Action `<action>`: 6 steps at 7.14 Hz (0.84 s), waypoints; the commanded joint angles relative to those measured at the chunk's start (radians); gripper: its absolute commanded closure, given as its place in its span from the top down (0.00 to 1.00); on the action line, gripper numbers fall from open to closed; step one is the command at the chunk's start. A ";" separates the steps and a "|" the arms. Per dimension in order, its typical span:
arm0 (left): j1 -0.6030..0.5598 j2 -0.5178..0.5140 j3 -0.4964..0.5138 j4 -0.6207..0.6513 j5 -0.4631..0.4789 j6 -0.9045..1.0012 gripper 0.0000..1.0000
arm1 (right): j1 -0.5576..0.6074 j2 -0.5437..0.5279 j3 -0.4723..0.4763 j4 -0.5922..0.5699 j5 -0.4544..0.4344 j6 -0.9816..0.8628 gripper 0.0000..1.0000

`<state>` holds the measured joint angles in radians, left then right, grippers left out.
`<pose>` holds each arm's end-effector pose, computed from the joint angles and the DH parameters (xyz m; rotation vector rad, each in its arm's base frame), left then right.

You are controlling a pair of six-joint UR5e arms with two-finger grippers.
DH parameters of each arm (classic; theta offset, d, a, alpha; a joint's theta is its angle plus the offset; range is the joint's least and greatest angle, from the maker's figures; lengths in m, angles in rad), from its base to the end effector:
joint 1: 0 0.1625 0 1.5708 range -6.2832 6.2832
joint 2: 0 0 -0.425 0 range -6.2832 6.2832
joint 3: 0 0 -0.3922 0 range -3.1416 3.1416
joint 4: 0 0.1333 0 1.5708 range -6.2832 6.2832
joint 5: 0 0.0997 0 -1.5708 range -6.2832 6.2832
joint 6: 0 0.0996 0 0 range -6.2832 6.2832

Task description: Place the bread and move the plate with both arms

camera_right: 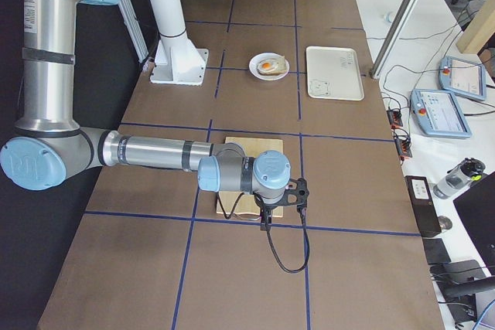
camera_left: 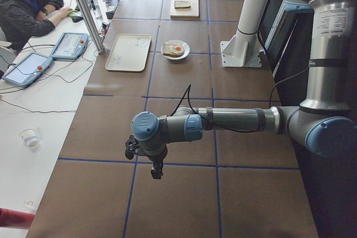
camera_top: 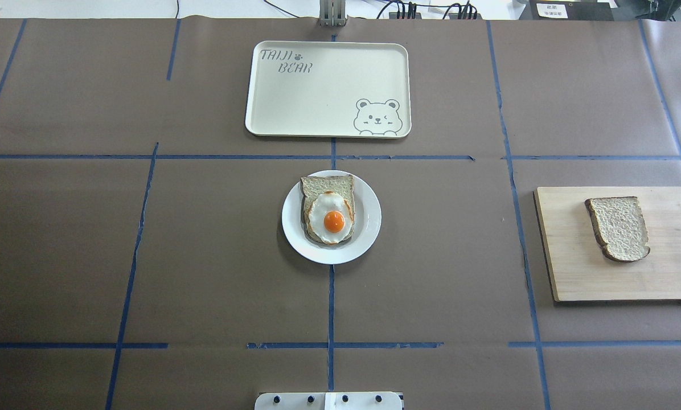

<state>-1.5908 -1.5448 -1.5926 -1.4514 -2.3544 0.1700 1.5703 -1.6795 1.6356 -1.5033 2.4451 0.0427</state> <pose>-0.0724 -0.4700 0.6713 -0.0424 0.7904 0.0937 0.0567 -0.4469 0.6637 0.0032 -0.8746 0.0292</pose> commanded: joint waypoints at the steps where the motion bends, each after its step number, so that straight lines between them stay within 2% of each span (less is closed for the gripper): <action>1: 0.002 -0.001 0.000 -0.001 0.000 0.002 1.00 | -0.001 -0.006 0.000 0.002 -0.014 0.000 1.00; 6: 0.002 -0.001 -0.004 -0.001 0.000 0.000 1.00 | -0.001 0.004 0.006 0.002 -0.012 0.003 1.00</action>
<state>-1.5892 -1.5463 -1.5929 -1.4527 -2.3547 0.1715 1.5693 -1.6778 1.6365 -1.5018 2.4308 0.0444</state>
